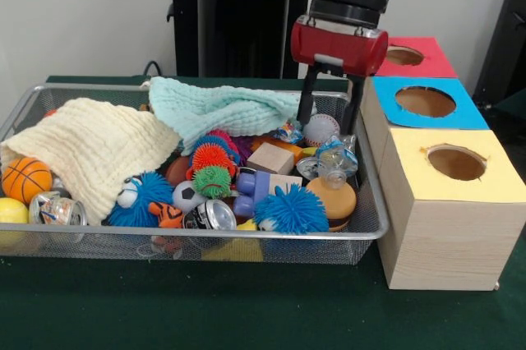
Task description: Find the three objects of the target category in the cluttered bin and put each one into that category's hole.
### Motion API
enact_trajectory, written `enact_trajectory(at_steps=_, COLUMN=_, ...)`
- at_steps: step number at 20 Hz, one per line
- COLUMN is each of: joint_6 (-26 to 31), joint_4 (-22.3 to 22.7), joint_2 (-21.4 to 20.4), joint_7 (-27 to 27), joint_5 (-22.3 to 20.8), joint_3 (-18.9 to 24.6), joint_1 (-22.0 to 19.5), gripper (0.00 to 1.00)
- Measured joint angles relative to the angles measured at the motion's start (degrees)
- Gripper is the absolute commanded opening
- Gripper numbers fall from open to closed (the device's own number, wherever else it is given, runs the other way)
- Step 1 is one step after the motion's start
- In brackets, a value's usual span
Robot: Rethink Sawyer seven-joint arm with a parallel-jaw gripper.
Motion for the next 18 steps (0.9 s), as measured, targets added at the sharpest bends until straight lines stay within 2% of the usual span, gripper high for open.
enact_trajectory(at_steps=8, joint_6=-0.99, joint_4=-0.02, joint_2=2.62, joint_7=0.00, joint_5=-4.20, joint_3=3.12, joint_1=-3.01, gripper=1.00)
enact_trajectory(at_steps=18, joint_6=-2.39, joint_4=-0.05, joint_2=5.93, joint_7=0.00, joint_5=-6.26, joint_3=5.73, joint_1=-3.31, gripper=1.00)
